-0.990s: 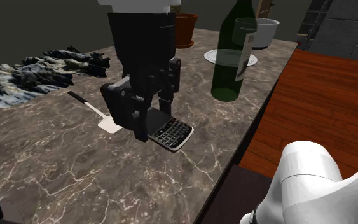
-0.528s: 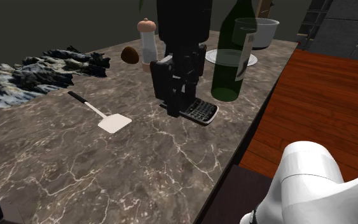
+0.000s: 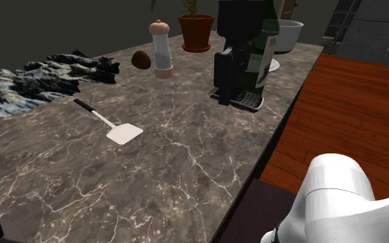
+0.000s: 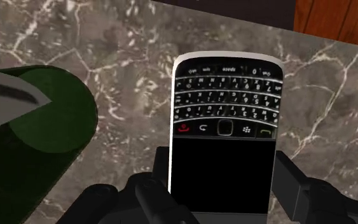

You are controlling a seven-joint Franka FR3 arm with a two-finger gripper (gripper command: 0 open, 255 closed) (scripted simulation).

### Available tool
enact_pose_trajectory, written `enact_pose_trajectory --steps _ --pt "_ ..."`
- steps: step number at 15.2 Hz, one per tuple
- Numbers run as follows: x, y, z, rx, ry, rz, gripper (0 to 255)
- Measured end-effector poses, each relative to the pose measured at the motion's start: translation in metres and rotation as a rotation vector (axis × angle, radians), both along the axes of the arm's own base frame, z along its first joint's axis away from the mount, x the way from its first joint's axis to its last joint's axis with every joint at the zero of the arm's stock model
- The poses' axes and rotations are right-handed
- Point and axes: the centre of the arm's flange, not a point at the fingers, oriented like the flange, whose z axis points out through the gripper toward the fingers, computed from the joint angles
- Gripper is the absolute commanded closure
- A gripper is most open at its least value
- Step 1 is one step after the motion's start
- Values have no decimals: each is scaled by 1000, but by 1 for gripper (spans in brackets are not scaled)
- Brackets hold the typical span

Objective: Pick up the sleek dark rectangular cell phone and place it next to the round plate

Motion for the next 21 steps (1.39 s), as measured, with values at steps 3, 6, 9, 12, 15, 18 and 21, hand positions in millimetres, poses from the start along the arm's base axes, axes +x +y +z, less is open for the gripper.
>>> enact_pose_trajectory --steps 3,6,9,12,15,18,21 --pt "-16 -39 3 0 0 0 255" --pt "-32 -77 1 1 -1 -1 255" --pt "-46 -115 2 1 0 0 255" --pt "-58 -149 1 1 0 0 255" --pt "-72 -190 4 1 0 -1 255" --pt "-86 -226 2 0 -1 0 255" --pt "-102 -260 3 1 -1 0 255"
